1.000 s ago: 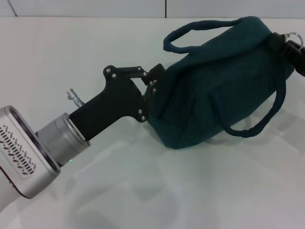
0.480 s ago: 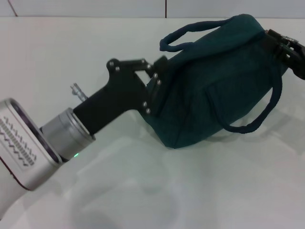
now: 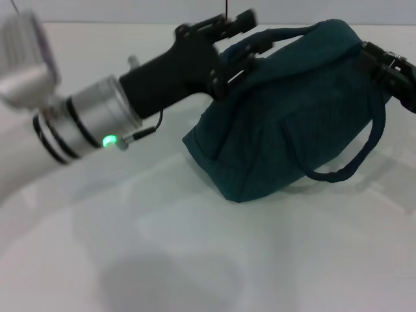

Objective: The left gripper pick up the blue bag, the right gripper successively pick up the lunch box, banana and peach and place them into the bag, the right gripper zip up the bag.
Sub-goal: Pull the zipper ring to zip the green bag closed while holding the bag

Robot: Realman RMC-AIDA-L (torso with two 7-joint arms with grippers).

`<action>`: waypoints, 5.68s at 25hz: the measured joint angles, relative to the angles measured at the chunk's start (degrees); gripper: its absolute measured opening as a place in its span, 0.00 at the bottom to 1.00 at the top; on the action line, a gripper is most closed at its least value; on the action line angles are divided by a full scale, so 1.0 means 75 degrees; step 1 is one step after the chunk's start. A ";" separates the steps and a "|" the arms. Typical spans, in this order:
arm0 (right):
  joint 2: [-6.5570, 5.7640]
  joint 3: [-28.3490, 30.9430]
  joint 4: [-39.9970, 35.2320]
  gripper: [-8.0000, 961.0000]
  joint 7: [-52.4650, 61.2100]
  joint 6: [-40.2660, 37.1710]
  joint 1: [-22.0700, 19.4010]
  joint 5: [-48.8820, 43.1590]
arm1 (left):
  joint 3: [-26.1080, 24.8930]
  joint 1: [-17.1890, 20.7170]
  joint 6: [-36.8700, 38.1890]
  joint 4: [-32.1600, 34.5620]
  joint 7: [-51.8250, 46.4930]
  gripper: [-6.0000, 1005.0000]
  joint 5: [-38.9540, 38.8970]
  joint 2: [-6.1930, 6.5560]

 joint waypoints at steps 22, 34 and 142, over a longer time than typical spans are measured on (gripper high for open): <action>-0.0025 0.0041 0.0105 0.65 0.0001 -0.0250 -0.0188 -0.0014 | -0.0374 -0.1387 -0.2993 0.0601 -0.2404 0.64 0.2631 0.0176; -0.0091 0.0057 0.0061 0.65 0.0001 -0.0677 -0.0530 -0.0002 | -0.2851 -0.0479 -0.3029 0.1252 -0.1516 0.39 0.5315 -0.0472; -0.0062 0.0665 -0.0092 0.24 -0.0569 -0.0945 -0.0276 -0.1507 | -0.5521 -0.0060 -0.2212 0.3513 -0.4850 0.07 0.9939 -0.0623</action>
